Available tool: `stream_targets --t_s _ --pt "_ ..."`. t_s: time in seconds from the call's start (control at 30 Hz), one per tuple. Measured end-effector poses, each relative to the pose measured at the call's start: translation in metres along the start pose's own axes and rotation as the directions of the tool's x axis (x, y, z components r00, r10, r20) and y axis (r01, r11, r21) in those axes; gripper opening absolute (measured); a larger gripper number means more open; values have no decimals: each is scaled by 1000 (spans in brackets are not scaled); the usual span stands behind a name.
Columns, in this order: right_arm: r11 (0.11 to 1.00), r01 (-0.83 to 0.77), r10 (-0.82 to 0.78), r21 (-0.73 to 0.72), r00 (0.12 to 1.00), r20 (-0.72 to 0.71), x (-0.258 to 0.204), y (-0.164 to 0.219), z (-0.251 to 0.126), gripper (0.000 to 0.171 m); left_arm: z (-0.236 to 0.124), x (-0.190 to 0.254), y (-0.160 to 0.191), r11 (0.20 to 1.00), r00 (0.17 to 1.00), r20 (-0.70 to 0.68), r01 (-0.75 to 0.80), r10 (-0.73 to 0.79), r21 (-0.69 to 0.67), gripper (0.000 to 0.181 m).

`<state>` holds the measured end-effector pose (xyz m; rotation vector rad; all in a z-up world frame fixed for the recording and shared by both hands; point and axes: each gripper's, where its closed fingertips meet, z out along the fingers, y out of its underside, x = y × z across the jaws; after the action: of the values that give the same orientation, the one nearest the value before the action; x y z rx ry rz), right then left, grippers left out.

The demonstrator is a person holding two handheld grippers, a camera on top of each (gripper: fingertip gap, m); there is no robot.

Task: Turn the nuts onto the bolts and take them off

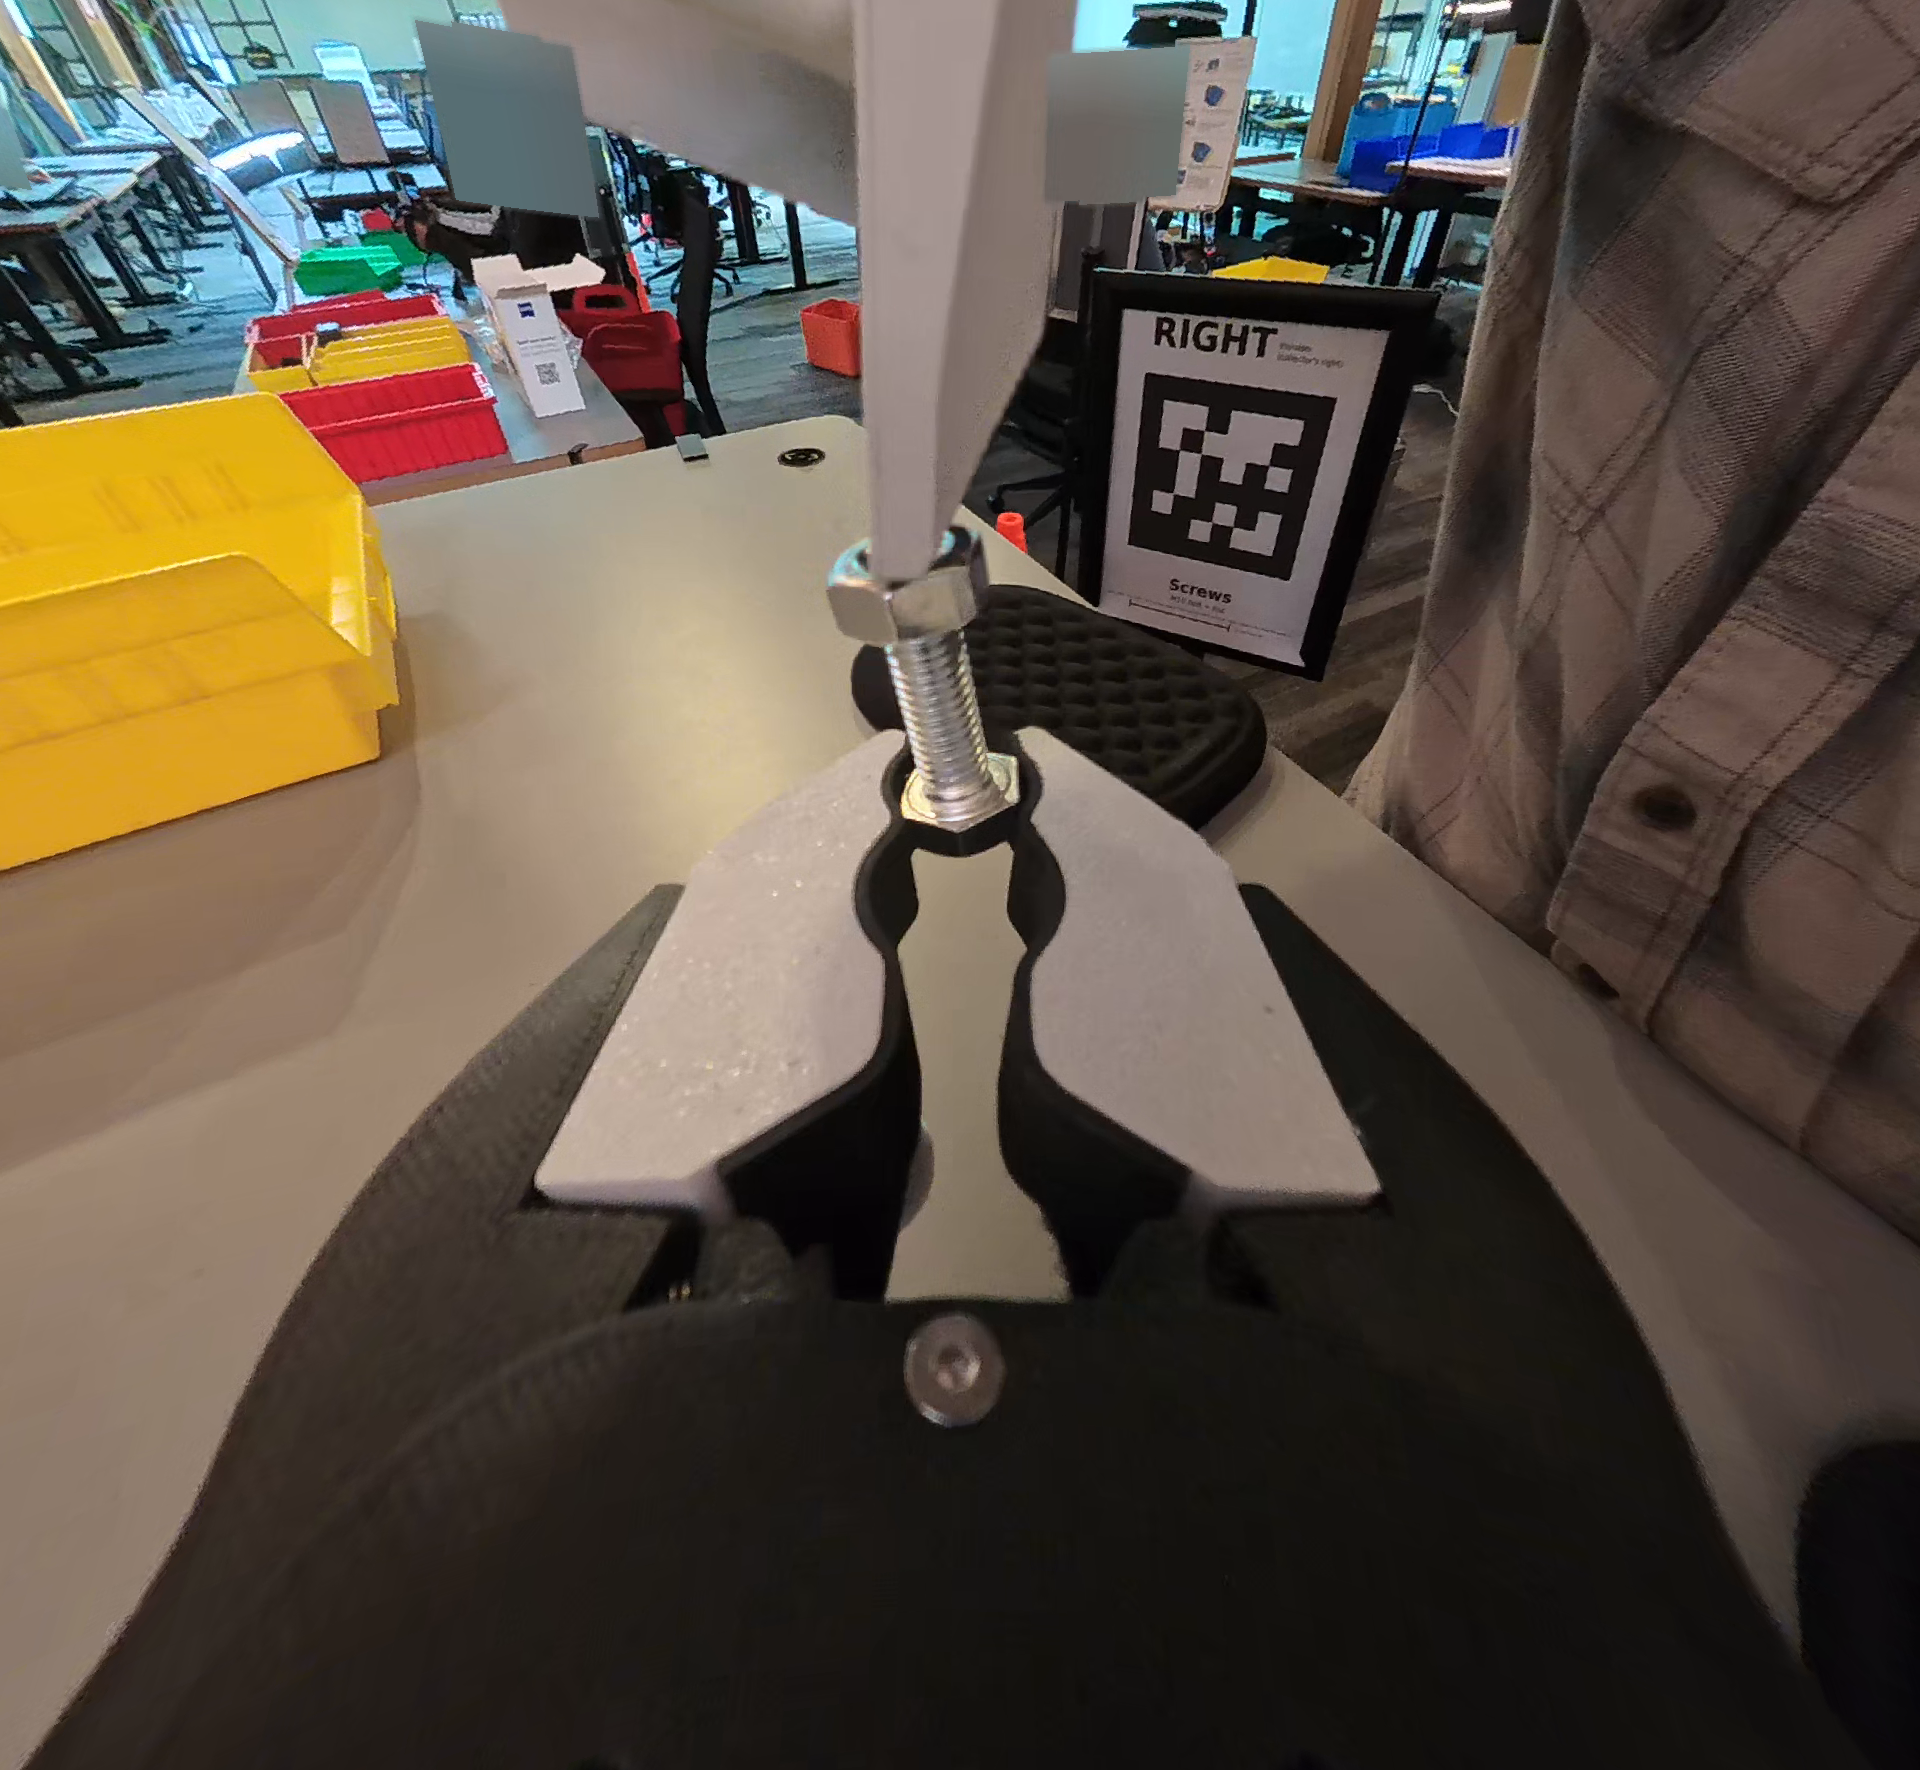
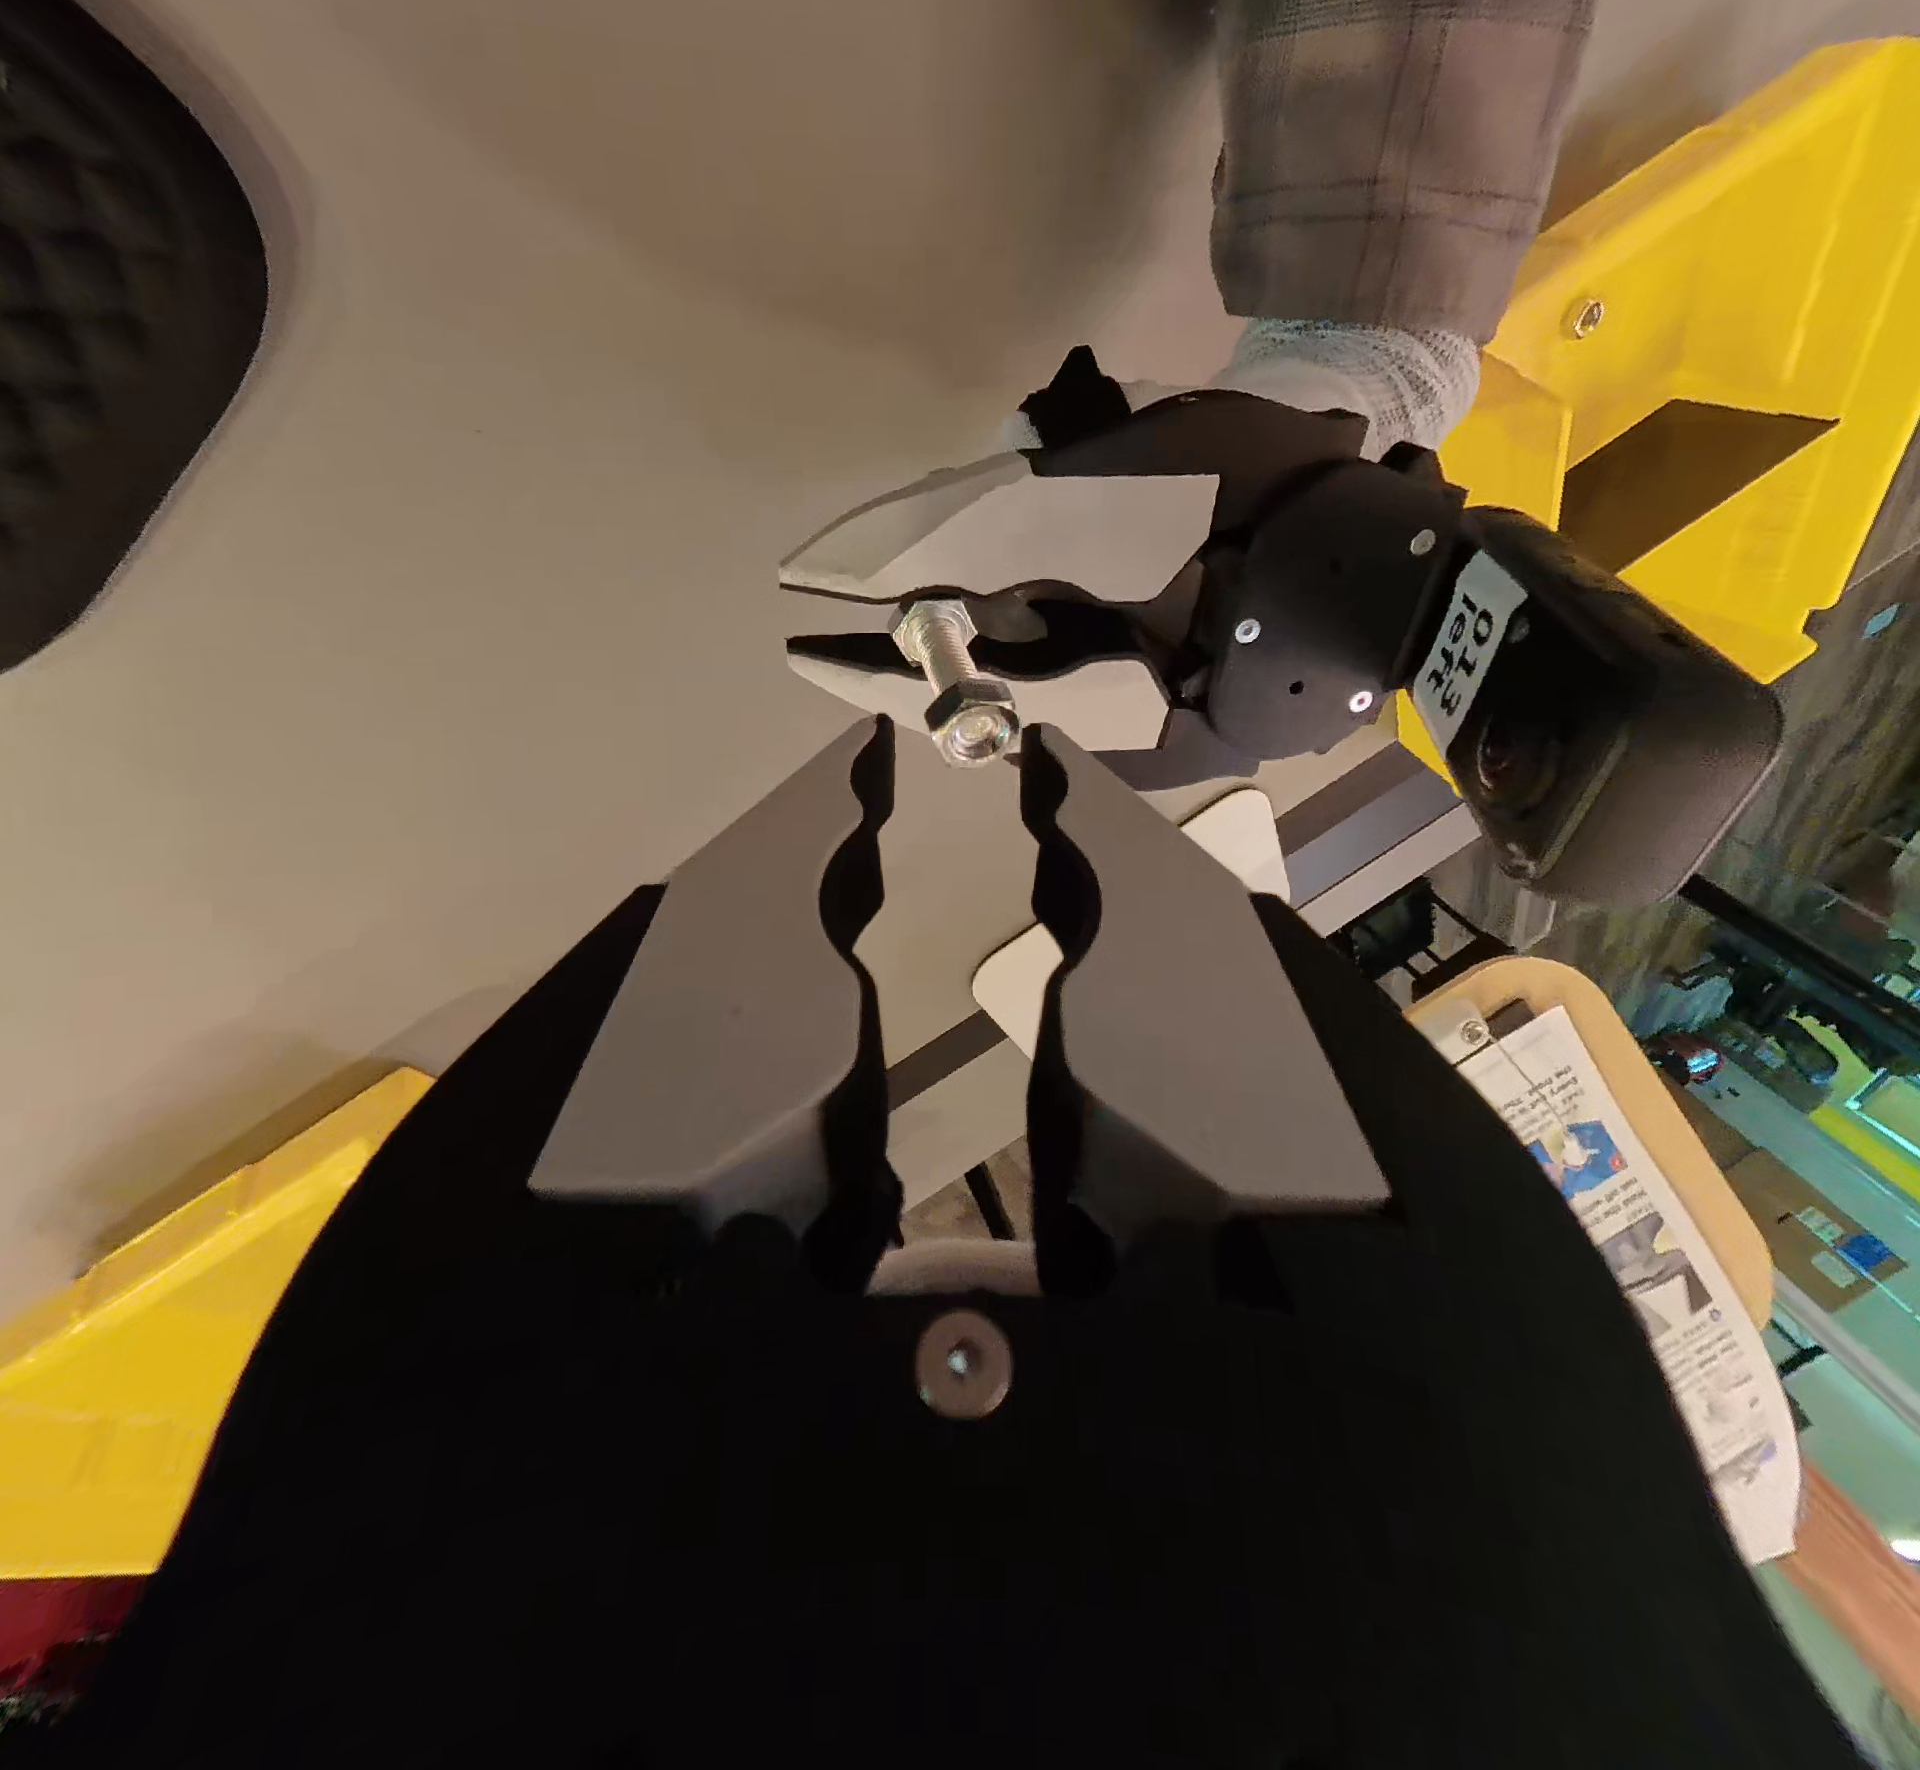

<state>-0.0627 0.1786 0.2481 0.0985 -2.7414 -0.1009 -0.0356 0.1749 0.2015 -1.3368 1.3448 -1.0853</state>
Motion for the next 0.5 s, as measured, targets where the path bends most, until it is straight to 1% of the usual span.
stream_targets --t_s 0.2,0.3,0.4,0.5 --pt "1000 22 -22 -2 1000 -4 2 -2 2 16 1 -1 0 1000 1000 9 -6 6 -3 14" --pt "1000 16 -16 -9 1000 0 2 -1 3 16 1 -2 0 1000 1000 21 -11 11 -9 14" --pt "999 -27 27 -20 1000 10 1 2 3 16 2 -5 0 1000 999 38 -11 12 -10 14" --pt "993 -112 113 -44 993 22 1 8 5 16 1 -13 2 1000 997 81 -11 13 -21 14"
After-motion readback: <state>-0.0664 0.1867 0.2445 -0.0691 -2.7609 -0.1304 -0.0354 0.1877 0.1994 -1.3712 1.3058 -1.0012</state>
